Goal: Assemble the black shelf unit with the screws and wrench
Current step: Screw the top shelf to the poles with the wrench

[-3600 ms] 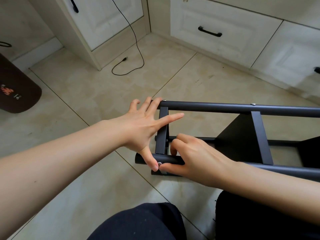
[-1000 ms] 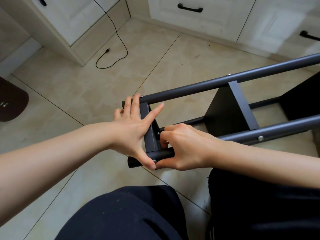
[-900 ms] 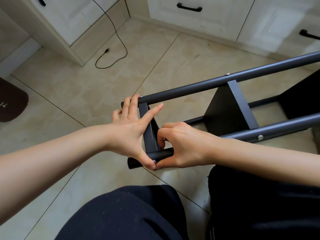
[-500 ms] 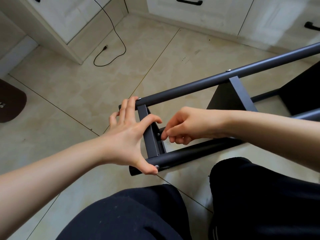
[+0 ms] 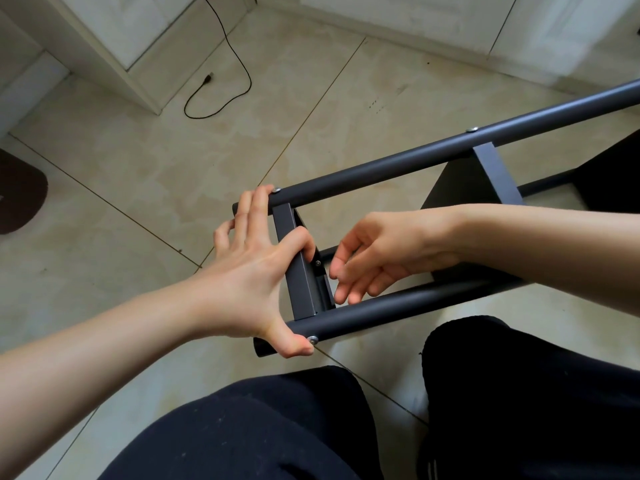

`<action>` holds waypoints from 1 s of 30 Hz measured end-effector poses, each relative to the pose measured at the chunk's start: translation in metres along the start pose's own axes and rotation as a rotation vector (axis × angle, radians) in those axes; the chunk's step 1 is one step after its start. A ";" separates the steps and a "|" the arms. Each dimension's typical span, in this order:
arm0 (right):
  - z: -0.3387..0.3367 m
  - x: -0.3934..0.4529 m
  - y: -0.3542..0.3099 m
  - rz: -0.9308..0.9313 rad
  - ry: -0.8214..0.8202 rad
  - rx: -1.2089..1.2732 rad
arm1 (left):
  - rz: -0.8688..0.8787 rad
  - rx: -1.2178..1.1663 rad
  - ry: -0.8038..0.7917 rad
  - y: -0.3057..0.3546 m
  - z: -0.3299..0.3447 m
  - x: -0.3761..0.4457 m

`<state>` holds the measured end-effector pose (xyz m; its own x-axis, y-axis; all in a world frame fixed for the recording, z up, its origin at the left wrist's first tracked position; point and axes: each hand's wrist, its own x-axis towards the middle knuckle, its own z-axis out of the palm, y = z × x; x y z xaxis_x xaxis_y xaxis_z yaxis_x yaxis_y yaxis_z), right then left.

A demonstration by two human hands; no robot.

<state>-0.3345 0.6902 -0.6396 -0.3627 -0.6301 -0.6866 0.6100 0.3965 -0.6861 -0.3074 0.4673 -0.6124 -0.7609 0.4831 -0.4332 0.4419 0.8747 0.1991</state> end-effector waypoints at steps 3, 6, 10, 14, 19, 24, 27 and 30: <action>-0.002 0.001 0.002 0.015 0.028 0.016 | -0.002 -0.005 -0.014 0.000 0.000 0.000; 0.000 0.006 0.003 0.041 0.030 0.040 | -0.003 -0.014 -0.021 0.000 0.000 0.000; 0.007 0.015 0.000 0.056 0.033 0.020 | -0.003 -0.029 -0.027 0.001 0.000 0.000; 0.014 0.023 -0.006 0.071 -0.007 0.014 | -0.006 -0.038 -0.028 0.002 -0.001 -0.001; 0.015 0.028 -0.007 0.133 -0.098 0.101 | -0.004 -0.050 -0.027 0.003 -0.001 0.000; 0.015 0.030 -0.008 0.153 -0.109 0.124 | -0.004 -0.073 -0.039 0.002 -0.001 -0.001; 0.018 0.032 -0.007 0.128 -0.082 0.096 | -0.003 -0.066 -0.041 0.002 -0.001 -0.001; 0.023 0.034 -0.006 0.104 -0.068 0.048 | -0.002 -0.059 -0.046 0.002 -0.002 0.000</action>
<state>-0.3344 0.6509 -0.6535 -0.2486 -0.6317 -0.7343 0.6753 0.4304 -0.5990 -0.3075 0.4691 -0.6108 -0.7383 0.4805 -0.4734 0.4110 0.8769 0.2492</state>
